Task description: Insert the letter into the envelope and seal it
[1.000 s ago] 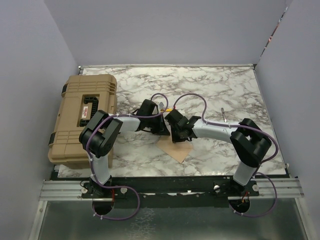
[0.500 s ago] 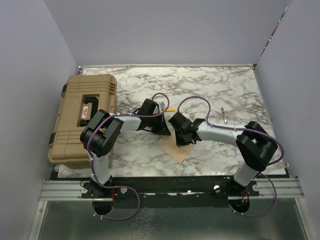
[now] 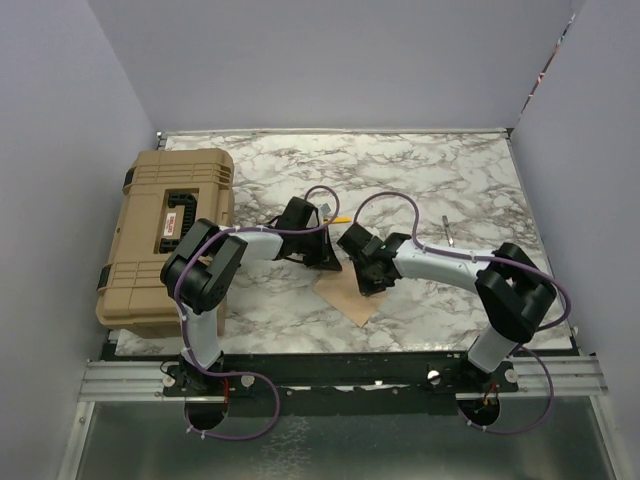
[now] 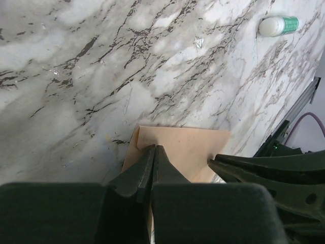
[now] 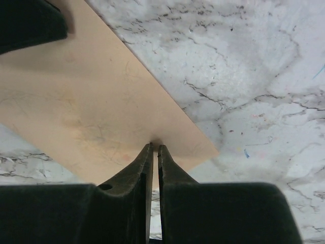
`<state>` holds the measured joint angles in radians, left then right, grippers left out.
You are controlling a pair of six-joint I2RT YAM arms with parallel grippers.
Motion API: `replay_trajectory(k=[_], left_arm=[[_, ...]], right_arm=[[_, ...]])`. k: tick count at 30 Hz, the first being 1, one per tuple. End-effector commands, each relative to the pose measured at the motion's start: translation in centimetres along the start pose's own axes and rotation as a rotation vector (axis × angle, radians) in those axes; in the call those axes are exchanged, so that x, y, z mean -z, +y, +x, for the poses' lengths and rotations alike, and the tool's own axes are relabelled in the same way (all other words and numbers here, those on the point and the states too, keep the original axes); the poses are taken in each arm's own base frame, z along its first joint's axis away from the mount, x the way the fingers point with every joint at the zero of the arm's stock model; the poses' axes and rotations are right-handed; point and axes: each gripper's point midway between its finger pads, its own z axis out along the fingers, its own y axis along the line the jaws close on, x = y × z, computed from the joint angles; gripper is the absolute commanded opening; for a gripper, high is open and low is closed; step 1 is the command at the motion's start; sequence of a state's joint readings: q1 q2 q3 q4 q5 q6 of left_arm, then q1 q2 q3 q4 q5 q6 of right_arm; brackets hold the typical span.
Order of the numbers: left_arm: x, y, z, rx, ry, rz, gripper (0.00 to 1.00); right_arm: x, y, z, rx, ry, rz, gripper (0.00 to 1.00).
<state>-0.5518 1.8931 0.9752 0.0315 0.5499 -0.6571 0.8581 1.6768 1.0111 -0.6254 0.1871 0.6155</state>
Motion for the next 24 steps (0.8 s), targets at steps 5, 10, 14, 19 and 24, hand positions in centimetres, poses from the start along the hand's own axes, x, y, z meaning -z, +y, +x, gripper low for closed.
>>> replay_trajectory(k=[5,10,14,19,24], left_arm=[[-0.8,4.5,2.3,0.012,0.066,-0.152,0.00],[-0.8,4.5,2.5,0.011,0.068,-0.153,0.00],[-0.8,4.6,2.6,0.014,0.073,-0.152,0.00],[-0.8,4.6,2.7,0.017,0.075,-0.154,0.00],[-0.8,4.7,2.8,0.019,0.076,-0.157,0.00]], right_arm=[[2.1,3.2,-4.8,0.001,-0.147,-0.112,0.10],[0.4,4.4,-5.6,-0.001,-0.146,-0.121,0.07],[-0.5,5.3,-6.1,-0.007,-0.148,-0.136,0.06],[-1.7,5.8,-5.1,-0.008,-0.105,-0.161,0.06],[-2.2,5.1,-2.7,0.008,-0.041,-0.158,0.06]])
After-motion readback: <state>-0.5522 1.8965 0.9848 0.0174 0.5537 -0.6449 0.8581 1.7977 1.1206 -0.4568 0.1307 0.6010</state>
